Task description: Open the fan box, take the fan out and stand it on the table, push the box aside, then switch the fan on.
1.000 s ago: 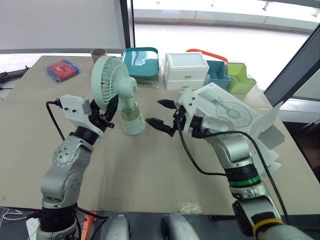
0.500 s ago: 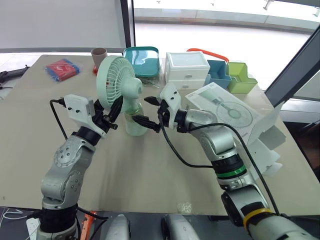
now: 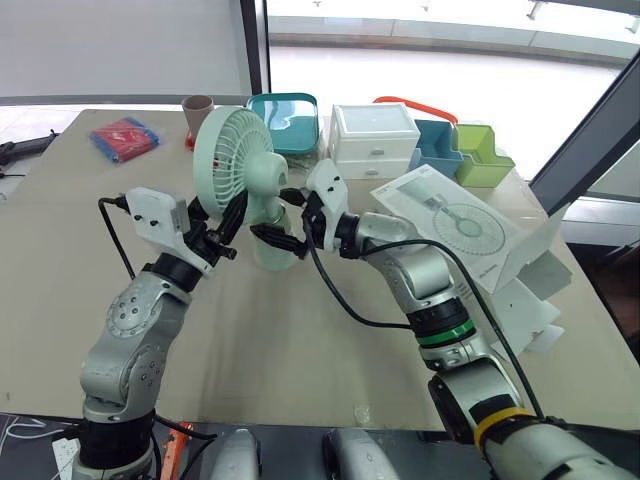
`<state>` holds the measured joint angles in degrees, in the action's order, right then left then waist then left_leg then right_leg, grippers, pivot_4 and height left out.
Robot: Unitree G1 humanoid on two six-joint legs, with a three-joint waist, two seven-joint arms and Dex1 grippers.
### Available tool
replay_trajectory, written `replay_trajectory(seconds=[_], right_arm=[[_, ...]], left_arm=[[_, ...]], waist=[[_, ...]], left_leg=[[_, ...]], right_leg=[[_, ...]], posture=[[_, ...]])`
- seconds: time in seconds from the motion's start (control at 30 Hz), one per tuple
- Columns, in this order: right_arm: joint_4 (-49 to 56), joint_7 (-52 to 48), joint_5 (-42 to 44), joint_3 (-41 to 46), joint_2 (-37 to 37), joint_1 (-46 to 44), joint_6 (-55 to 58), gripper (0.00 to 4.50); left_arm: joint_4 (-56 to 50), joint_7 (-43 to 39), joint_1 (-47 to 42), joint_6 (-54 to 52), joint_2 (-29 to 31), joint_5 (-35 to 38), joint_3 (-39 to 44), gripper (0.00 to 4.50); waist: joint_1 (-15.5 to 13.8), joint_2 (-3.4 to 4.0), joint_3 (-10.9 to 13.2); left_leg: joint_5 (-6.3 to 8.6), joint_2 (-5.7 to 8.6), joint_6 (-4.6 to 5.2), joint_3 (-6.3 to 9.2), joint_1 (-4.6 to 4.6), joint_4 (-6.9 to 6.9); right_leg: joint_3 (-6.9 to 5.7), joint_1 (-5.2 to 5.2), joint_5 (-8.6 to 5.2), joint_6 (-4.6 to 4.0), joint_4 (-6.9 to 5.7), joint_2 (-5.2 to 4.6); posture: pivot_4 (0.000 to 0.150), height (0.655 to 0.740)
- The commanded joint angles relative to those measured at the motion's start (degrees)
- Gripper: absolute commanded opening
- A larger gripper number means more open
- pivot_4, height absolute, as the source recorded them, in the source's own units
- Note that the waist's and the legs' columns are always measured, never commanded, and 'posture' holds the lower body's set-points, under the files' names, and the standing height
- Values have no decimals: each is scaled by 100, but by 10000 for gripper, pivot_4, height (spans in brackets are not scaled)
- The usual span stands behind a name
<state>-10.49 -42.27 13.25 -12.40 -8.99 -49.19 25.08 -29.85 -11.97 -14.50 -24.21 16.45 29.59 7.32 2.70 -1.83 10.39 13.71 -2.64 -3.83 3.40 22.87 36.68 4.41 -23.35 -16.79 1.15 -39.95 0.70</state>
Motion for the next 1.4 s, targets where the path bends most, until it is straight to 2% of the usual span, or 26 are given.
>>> replay_trajectory(seconds=[0.03, 0.07, 0.53, 0.57, 0.67, 0.7, 0.77, 1.33, 1.37, 1.4], right_arm=[[81, 7, 52, 116, 20, -204, 81, 39210], [81, 16, 31, 106, 12, -217, 119, 33532], [3, -35, -127, -47, 109, -276, -1, 33532], [-16, -32, -133, -44, 122, -280, -22, 27868], [-108, 10, -147, -26, 159, -316, -27, 17874], [-126, 3, -151, -27, 162, -320, -35, 11793], [-179, -11, -166, -16, 175, -326, -61, 5940], [-178, -126, -209, -28, 143, -291, -198, 5948], [-172, -132, -221, -35, 142, -289, -210, 5948], [-170, -136, -229, -35, 144, -288, -216, 5948]], left_arm=[[-323, -83, -87, 209, 14, -36, 22, 19252], [-326, -87, -89, 214, 10, -46, 18, 19252], [-332, -100, -188, 182, -9, -68, 8, 19252], [-328, -99, -198, 179, -10, -72, 7, 19252], [-329, -91, -210, 163, -23, -70, 6, 19252], [-331, -98, -208, 169, -23, -79, 0, 19252], [-346, -110, -192, 176, -17, -101, -22, 19252], [-398, -384, -7, -66, 110, 150, 25, 19252], [-402, -426, 3, -35, 128, 145, 23, 29479], [-410, -479, 23, 8, 135, 153, 23, 33671]], waist=[[-1, 0, 0], [-1, 0, 0], [0, 0, 0], [2, 0, 0], [-2, 0, 0], [-3, 0, 0], [-1, 0, 0], [0, 0, 0], [1, 0, 0], [0, 0, 0]], left_leg=[[0, 0, 0, 0, 0, 0], [0, 1, 0, 0, 1, 0], [0, 0, 0, 1, 2, 0], [0, 0, 0, 1, 2, 0], [0, 0, 0, 2, 2, 0], [0, 1, 0, 2, 3, 0], [0, 1, 0, 1, 4, 1], [0, 0, 0, 2, 5, 0], [0, 0, 0, 2, 5, 0], [0, 0, 0, 2, 5, 0]], right_leg=[[0, 0, 0, 0, 0, 0], [0, 0, 0, 0, 0, 0], [-1, -1, 0, -1, 0, -1], [-1, -1, 0, -1, 0, -1], [-3, -1, 0, -1, 0, -1], [-3, -1, 0, -1, 0, -1], [-2, -1, 0, -1, 0, -3], [-3, -3, 1, -1, 0, -2], [-4, -3, 1, -1, 0, -1], [-4, -3, 1, -1, 0, -1]], posture=[[1500, 7400], [1500, 7400], [1500, 7400], [1500, 7400], [1500, 7400], [1500, 7400], [1500, 7400], [1500, 7400], [1500, 7400], [1500, 7400]])
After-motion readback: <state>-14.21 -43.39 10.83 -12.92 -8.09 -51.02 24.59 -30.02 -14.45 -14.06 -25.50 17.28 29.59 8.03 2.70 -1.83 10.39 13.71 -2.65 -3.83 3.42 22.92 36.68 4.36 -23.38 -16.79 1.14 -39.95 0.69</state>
